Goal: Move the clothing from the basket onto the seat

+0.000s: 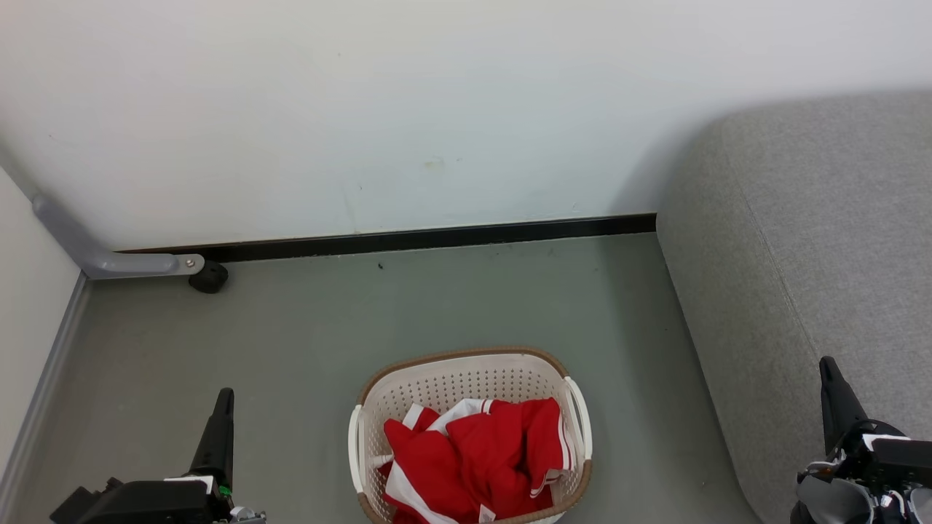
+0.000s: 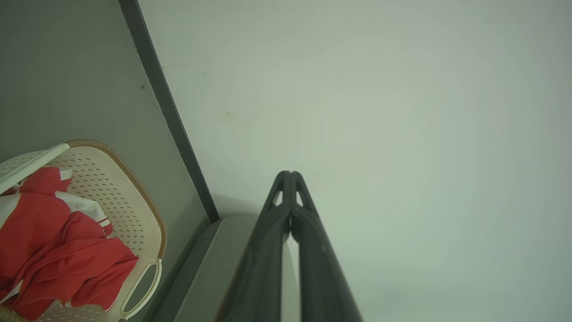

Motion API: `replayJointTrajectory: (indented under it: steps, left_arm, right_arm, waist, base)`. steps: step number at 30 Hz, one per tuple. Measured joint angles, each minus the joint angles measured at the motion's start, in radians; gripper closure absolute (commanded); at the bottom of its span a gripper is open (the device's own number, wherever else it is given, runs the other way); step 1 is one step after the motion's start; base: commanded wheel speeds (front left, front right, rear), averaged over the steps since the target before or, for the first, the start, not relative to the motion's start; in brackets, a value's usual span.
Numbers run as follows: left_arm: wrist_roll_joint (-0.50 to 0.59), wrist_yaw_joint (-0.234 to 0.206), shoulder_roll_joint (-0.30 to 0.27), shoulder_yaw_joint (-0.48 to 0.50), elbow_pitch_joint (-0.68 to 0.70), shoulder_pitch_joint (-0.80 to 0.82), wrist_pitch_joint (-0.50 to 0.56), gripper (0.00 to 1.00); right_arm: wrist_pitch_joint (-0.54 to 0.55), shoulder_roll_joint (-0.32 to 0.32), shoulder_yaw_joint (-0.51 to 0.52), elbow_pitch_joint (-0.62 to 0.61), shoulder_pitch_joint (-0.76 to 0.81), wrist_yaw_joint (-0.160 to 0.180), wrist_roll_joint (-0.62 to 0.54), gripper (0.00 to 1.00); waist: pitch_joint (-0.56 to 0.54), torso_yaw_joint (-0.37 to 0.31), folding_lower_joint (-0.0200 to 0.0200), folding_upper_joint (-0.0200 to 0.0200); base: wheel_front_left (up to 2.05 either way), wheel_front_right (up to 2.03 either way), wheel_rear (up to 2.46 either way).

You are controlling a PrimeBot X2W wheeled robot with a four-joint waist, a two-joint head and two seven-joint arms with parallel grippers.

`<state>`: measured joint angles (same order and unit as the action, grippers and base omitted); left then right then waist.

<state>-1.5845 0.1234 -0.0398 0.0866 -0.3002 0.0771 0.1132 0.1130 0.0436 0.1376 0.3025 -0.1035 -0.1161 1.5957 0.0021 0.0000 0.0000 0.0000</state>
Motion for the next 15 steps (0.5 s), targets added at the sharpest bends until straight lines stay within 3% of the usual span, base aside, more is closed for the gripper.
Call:
replayJointTrajectory:
  steps: [15]
  left_arm:
    - [0.000,0.000,0.000,0.000,0.000,0.000,0.000,1.00]
  right_arm:
    - [0.000,0.000,0.000,0.000,0.000,0.000,0.000,1.00]
  waist:
    - [0.000,0.000,0.0000,0.0000]
  base:
    - [0.00,0.00,0.00]
